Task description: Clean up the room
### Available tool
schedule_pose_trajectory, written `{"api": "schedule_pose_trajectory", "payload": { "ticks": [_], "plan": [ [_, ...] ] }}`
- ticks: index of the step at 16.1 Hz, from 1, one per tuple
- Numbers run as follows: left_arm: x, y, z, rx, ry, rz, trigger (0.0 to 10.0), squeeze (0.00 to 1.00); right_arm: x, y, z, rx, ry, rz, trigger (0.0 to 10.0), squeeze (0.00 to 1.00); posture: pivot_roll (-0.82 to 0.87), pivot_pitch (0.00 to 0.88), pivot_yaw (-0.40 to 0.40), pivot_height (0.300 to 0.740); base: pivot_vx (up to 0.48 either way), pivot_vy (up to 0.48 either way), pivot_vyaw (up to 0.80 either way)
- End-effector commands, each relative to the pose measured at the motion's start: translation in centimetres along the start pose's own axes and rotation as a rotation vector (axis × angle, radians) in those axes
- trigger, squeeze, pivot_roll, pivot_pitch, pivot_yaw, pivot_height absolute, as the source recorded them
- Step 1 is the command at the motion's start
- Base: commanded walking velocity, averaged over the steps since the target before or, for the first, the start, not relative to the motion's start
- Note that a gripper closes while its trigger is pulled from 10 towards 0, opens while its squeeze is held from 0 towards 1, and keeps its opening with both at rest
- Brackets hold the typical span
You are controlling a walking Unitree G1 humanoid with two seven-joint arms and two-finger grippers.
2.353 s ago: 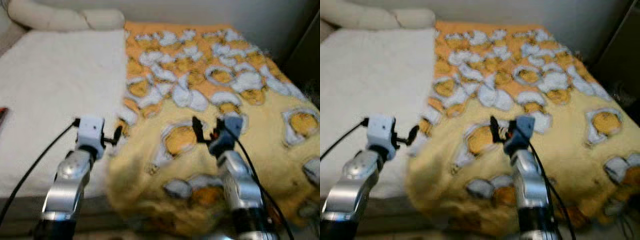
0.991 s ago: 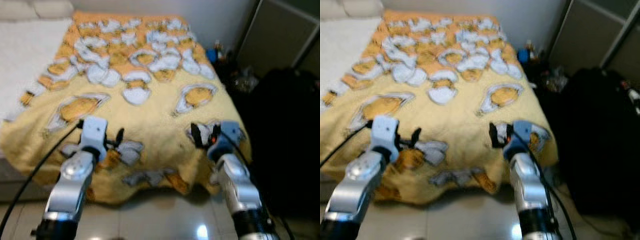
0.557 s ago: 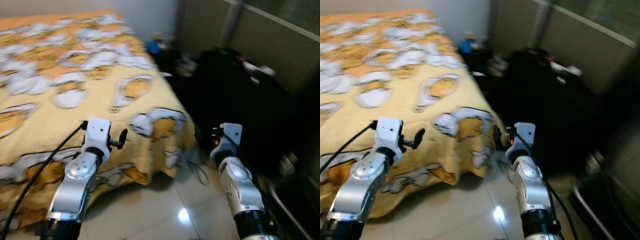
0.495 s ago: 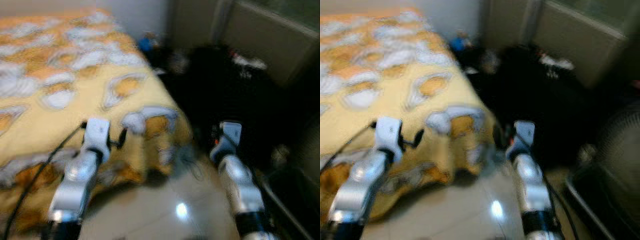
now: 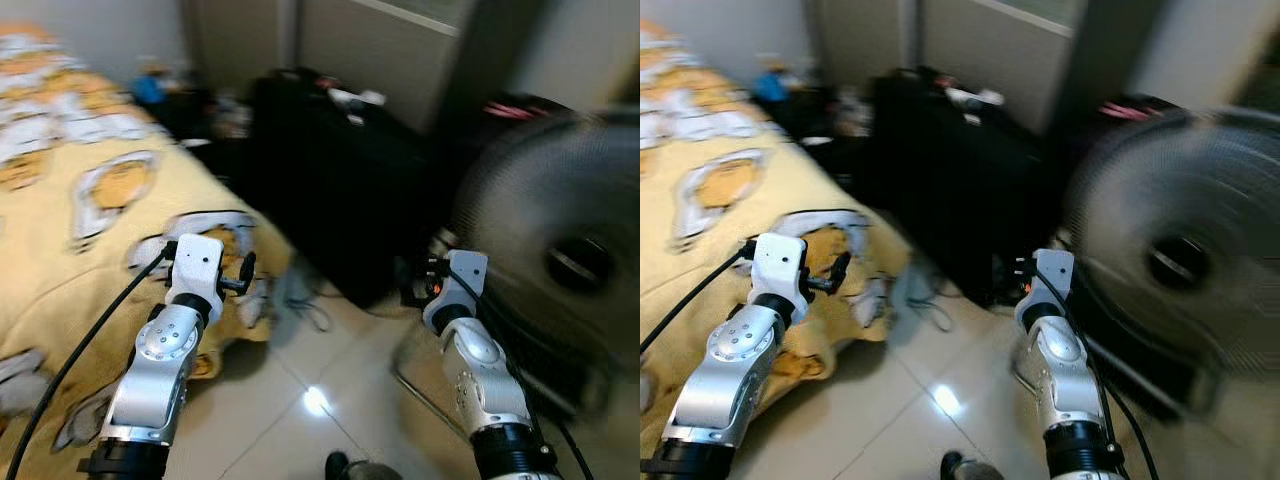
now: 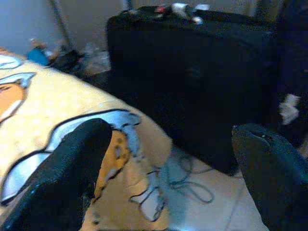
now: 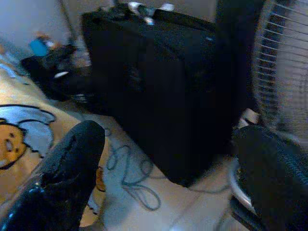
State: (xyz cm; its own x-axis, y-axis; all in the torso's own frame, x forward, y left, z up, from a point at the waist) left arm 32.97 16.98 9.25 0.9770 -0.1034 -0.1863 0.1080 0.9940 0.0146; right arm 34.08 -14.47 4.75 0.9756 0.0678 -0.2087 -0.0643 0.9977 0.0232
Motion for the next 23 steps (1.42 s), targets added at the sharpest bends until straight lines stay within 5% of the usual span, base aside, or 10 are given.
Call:
{"api": "schedule_pose_trajectory", "payload": {
  "ticks": [1,8,18,23],
  "plan": [
    [0.0,0.1,-0.1,-0.010,0.000,0.000,10.0,0.00,-0.2,-0.6,-0.3,0.002,0.005,-0.020,10.0,0.00,0.00,0.000,-0.028,0.740,0.000,0.000,-0.80],
    [-0.2,0.7,0.0,-0.049,-0.007,-0.006,10.0,0.00,-0.2,-0.4,-0.2,-0.015,0.002,-0.019,10.0,0.00,-0.01,0.000,-0.027,0.740,0.000,0.000,-0.80],
    [-0.2,1.7,0.2,-0.058,-0.011,0.023,10.0,0.00,-0.1,-0.3,0.1,-0.033,-0.010,-0.013,10.0,0.00,-0.01,0.000,-0.029,0.740,0.302,0.000,-0.18],
    [-0.4,2.1,-0.1,-0.041,-0.011,0.027,10.0,0.00,-0.7,1.0,0.5,-0.047,-0.051,0.032,10.0,0.00,-0.01,0.000,-0.029,0.740,0.250,0.000,-0.16]
  ]
}}
Point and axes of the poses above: a point about 5 cm out from each wrist's last joint towards the gripper, its own x axis pointing out of the wrist towards the gripper, its own z axis along the axis of the wrist's last joint, y = z × x, the point moved 5 cm from there along x, pointing out of the wrist towards the gripper, and after that the axes turned 9 degrees about -x, right-handed, at the moved point
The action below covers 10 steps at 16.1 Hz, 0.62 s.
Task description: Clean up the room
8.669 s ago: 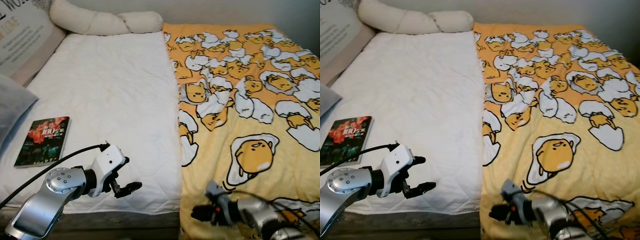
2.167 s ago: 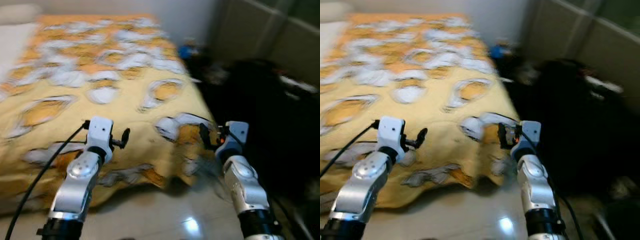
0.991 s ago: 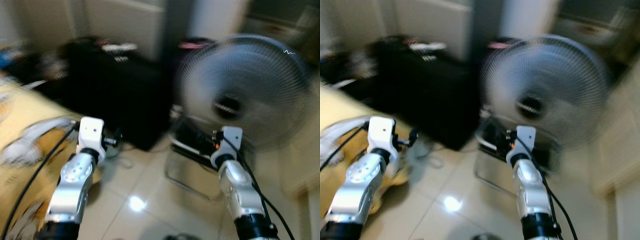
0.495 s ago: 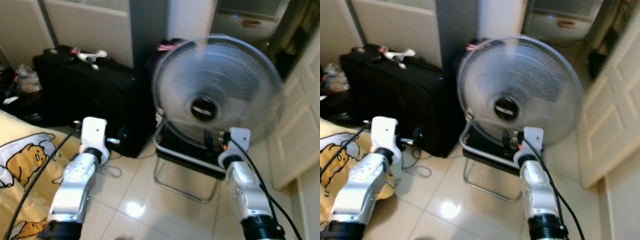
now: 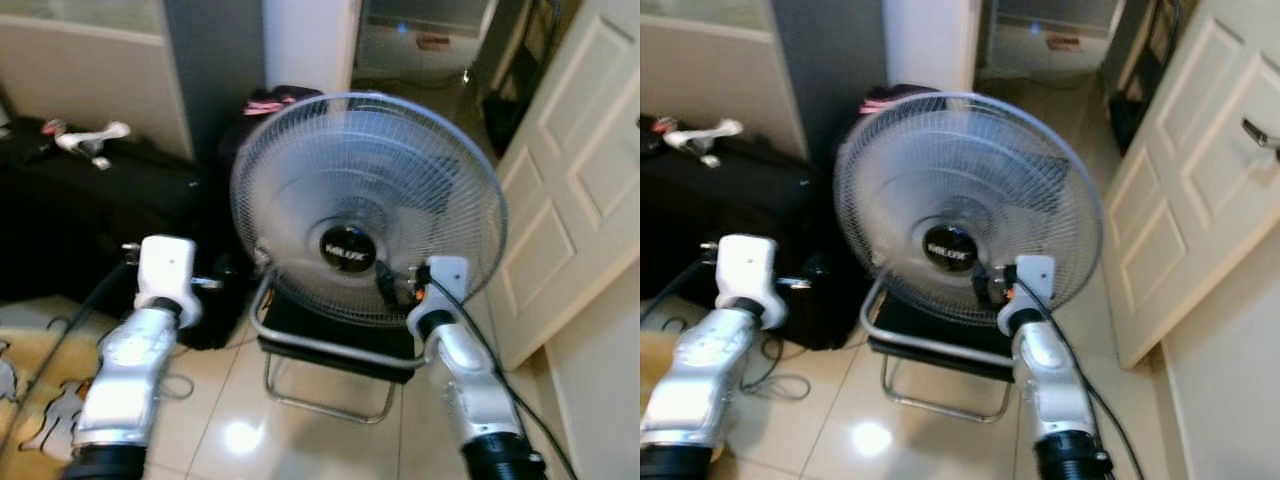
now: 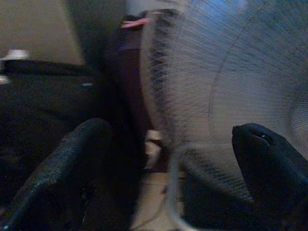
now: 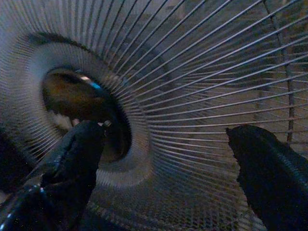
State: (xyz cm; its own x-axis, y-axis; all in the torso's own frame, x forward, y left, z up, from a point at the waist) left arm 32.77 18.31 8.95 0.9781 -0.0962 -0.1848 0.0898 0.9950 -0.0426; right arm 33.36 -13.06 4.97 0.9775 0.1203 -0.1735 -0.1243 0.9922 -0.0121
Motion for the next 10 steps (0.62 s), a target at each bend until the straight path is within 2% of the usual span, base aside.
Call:
{"api": "schedule_pose_trajectory", "payload": {
  "ticks": [1,5,9,10],
  "plan": [
    [-0.24,0.99,0.32,0.026,-0.011,0.024,10.0,0.00,-0.05,-0.56,0.46,-0.002,-0.015,-0.023,10.0,0.00,-0.01,0.000,-0.029,0.740,0.000,0.000,0.00],
    [-0.52,1.41,0.48,0.032,-0.021,0.030,10.0,0.00,-0.28,-0.75,0.55,-0.004,-0.013,-0.037,10.0,0.00,-0.01,0.000,-0.035,0.740,0.000,0.000,0.00],
    [-0.79,1.18,0.52,0.033,-0.031,0.014,10.0,0.00,-0.60,-0.67,0.27,-0.003,0.002,-0.044,10.0,0.00,-0.01,0.000,-0.034,0.740,0.000,0.000,0.00],
    [-0.86,1.19,0.55,0.034,-0.032,0.014,10.0,0.00,-0.69,-0.77,0.04,-0.003,0.012,-0.051,10.0,0.00,-0.01,0.000,-0.034,0.740,0.000,0.000,-0.80]
  ]
}}
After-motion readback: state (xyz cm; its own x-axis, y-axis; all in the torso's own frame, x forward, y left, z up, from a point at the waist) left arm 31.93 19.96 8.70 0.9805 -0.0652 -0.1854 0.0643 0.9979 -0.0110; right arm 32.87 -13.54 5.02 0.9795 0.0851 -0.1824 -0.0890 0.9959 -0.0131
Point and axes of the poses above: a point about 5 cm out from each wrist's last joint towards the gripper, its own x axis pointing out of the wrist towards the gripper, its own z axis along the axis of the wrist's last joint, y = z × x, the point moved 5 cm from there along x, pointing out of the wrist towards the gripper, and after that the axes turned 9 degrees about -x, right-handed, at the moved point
